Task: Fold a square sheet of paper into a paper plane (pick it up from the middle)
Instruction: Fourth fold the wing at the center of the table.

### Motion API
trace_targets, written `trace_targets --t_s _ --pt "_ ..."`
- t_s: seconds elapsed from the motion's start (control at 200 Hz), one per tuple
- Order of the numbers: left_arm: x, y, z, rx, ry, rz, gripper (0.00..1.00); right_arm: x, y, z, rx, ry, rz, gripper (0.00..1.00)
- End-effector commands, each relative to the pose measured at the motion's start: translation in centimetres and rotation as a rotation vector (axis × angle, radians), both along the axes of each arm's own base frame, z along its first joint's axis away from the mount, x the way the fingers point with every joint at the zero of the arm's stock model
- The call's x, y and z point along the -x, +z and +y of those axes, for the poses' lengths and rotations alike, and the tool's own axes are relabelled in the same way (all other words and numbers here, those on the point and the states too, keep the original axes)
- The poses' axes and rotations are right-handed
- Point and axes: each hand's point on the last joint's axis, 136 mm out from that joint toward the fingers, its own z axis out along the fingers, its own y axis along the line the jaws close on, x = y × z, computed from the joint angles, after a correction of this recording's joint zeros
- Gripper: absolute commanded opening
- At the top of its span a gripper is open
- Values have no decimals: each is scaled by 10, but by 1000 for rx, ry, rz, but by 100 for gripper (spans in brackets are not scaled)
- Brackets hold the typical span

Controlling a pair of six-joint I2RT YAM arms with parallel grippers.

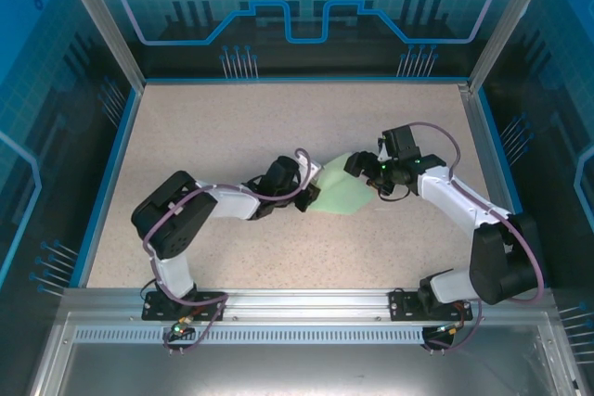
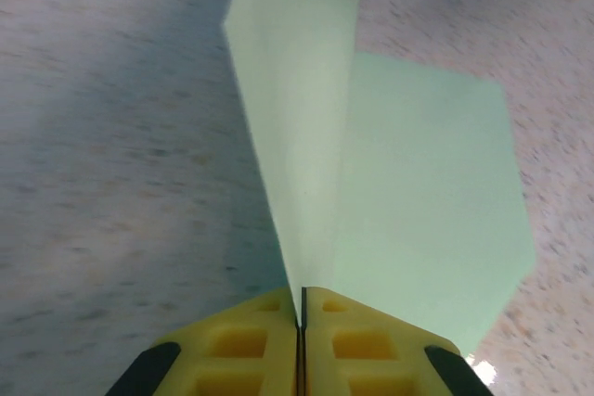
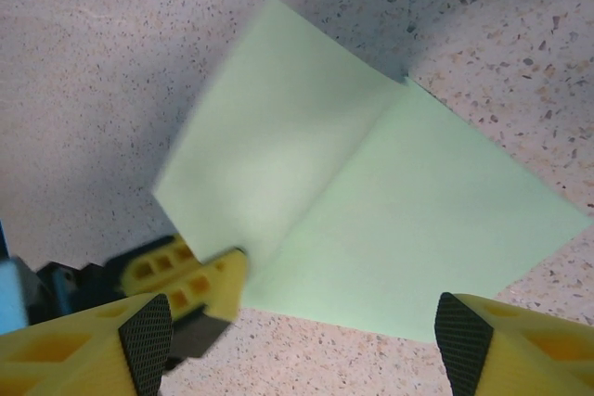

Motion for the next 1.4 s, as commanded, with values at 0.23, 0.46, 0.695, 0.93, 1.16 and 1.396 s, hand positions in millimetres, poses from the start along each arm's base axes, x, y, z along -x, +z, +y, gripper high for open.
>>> trace_targets --t_s 0.23,0.46,0.695,0.93,1.16,1.396 --pt "-36 46 31 0 124 -92 9 -14 26 2 -18 16 -67 79" --pt "-29 16 20 -52 99 -88 10 -14 16 3 -17 15 -41 79" --pt "-15 0 6 -59 68 -46 10 -11 1 8 -17 25 -5 79" --pt "0 -10 -6 -29 29 43 11 -12 -16 24 -80 46 28 79" --pt "12 -12 -25 58 -17 191 11 -14 -23 29 -102 66 19 79" --pt "14 -10 -40 136 -13 340 11 -20 -33 34 -87 136 -29 78"
